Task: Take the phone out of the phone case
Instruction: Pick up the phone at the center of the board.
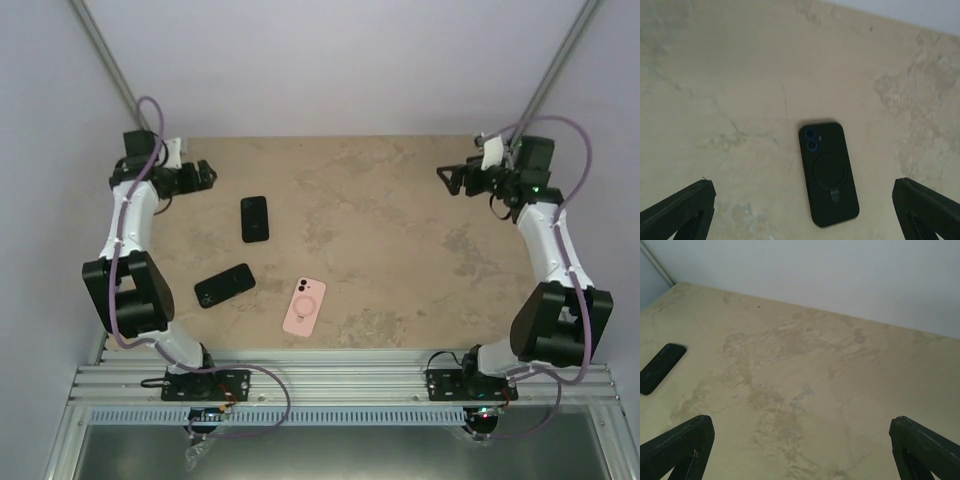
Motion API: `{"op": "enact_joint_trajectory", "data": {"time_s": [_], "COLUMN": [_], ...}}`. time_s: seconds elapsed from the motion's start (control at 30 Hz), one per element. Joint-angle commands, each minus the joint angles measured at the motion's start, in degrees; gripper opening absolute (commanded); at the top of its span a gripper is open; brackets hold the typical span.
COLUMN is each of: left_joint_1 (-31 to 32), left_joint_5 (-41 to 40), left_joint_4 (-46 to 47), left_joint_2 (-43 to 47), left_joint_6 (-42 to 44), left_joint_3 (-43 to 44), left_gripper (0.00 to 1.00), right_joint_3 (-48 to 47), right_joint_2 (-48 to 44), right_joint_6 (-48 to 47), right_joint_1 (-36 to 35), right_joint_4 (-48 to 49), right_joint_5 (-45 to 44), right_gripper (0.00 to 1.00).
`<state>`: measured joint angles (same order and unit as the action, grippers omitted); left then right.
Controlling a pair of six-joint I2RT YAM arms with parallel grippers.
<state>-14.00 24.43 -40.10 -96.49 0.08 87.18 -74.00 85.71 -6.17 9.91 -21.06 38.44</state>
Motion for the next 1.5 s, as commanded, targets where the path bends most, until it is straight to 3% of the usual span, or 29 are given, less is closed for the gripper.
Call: {"op": "enact_joint_trajectory", "data": {"time_s": [0.0, 0.23, 0.47, 1.13, 1.47], "left_joint_1": [3.8, 9.9, 18.8, 25.9, 26.5], "left_joint_5": [-5.2, -8.9, -18.3, -32.8, -33.0], "left_joint_4": [5.3, 7.5, 10.6, 10.6, 9.1], "left_joint_2": [5.1, 6.9, 4.5, -14.0, -20.0], "left_joint_6": [-0.3, -2.8, -7.0, -17.3, -19.0], "left_joint_3": [-8.5, -18.0, -21.6, -9.3, -6.9], "left_gripper": [0.99, 0.99, 0.99, 0.99, 0.97], "right_joint_3": [7.1, 17.9, 17.8, 18.2, 19.9], "right_joint_2": [-5.7, -14.3, -16.0, -18.0, -19.2], "right_joint_6": [0.1, 3.0, 3.3, 9.2, 10.7], "right_joint_1": [-2.9, -6.2, -7.4, -6.1, -4.0], "right_joint_4": [2.4, 7.9, 6.8, 7.6, 9.2], "right_joint_5": [-3.1, -4.2, -5.7, -9.2, -6.7], "right_gripper": [0.98, 0.98, 0.98, 0.98, 0.98]}}
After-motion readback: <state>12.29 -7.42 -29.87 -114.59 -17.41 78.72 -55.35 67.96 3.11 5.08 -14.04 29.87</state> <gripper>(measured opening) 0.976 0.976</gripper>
